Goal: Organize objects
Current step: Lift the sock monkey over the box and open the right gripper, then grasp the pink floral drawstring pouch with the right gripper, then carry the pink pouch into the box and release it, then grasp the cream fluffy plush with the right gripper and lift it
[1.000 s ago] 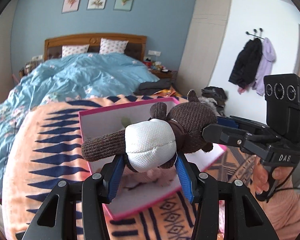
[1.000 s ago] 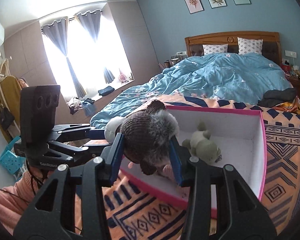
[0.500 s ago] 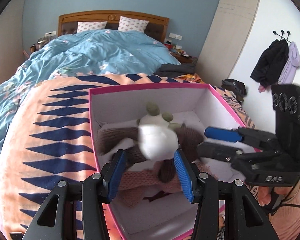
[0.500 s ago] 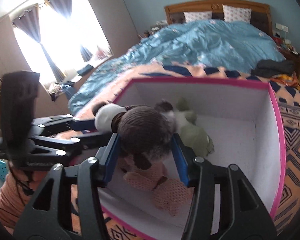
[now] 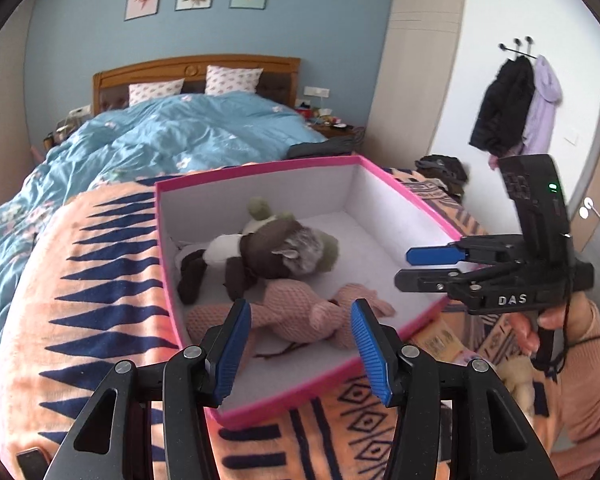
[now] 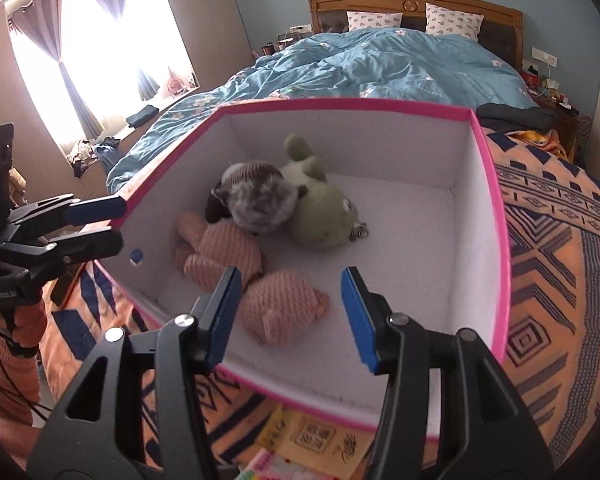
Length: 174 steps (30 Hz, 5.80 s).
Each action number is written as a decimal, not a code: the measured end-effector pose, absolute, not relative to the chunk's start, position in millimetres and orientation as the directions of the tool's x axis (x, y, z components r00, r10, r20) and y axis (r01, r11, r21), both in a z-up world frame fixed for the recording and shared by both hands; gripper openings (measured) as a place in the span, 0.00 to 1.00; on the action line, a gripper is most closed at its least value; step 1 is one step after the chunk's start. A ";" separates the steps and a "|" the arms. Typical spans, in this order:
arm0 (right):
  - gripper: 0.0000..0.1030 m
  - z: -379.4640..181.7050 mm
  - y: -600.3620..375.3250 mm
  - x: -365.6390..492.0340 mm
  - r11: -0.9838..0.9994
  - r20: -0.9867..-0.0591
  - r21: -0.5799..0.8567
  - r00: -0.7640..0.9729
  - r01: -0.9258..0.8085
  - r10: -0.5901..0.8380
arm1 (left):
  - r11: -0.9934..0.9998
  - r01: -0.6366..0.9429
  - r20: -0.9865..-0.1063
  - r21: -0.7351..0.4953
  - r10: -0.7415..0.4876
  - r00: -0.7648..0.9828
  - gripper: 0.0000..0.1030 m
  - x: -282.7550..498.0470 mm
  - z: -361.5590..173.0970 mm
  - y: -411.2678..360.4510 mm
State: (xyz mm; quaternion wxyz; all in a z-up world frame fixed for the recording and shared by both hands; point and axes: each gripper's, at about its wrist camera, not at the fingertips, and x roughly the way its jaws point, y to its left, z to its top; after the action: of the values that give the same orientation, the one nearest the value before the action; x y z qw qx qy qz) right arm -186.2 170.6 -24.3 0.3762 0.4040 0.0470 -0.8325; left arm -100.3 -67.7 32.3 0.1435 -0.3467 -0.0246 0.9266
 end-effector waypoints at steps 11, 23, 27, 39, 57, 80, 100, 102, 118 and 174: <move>0.57 -24.6 161.2 -164.3 -0.648 -0.688 0.381 -0.266 0.660 -0.676 | -0.973 -0.189 -0.664 -0.135 0.231 -0.711 0.57 -98.0 12.1 -70.7; 0.58 8.4 215.8 -103.4 -0.631 -0.561 0.339 -0.389 0.698 -0.731 | -0.907 -0.365 -0.571 -0.209 0.416 -0.707 0.65 -40.1 28.1 -35.3; 0.58 -2.7 239.1 -79.2 -0.663 -0.597 0.311 -0.403 0.681 -0.694 | -0.838 -0.492 -0.580 -0.236 0.528 -0.620 0.65 -22.5 17.3 2.2; 0.51 -62.9 261.1 -31.6 -0.687 -0.711 0.328 -0.309 0.649 -0.632 | -0.767 -0.583 -0.690 -0.269 0.576 -0.438 0.63 -4.2 -35.8 63.1; 0.08 -78.5 256.4 -34.1 -0.682 -0.704 0.338 -0.307 0.649 -0.641 | -0.741 -0.575 -0.710 -0.348 0.608 -0.355 0.32 1.2 -54.8 72.6; 0.07 46.9 242.8 -78.4 -0.652 -0.466 0.203 -0.514 0.731 -0.721 | -0.793 -0.567 -0.559 -0.222 0.580 -0.593 0.32 -57.3 65.7 60.9; 0.05 75.2 201.7 -192.6 -0.675 -0.472 0.134 -0.552 0.726 -0.688 | -0.880 -0.427 -0.600 -0.207 0.459 -0.655 0.31 -178.3 77.7 46.2; 0.05 66.5 205.3 -195.1 -0.684 -0.486 0.146 -0.550 0.715 -0.679 | -0.886 -0.417 -0.615 -0.205 0.448 -0.649 0.31 -177.7 67.6 46.0; 0.24 24.2 260.9 -160.5 -0.700 -0.542 0.272 -0.496 0.660 -0.678 | -0.825 -0.533 -0.567 -0.189 0.534 -0.627 0.53 -98.6 58.2 60.6; 0.44 -75.3 329.9 -52.5 -0.783 -0.657 0.432 -0.438 0.448 -0.613 | -0.692 -0.585 -0.719 -0.424 0.649 -0.247 0.42 -19.6 -59.6 134.6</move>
State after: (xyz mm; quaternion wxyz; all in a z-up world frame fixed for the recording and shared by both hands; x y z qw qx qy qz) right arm -52.5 329.9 -75.3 0.3151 0.4264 -0.0967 -0.8423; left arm -19.6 134.6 -59.6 0.3910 -0.4729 -0.0342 0.7889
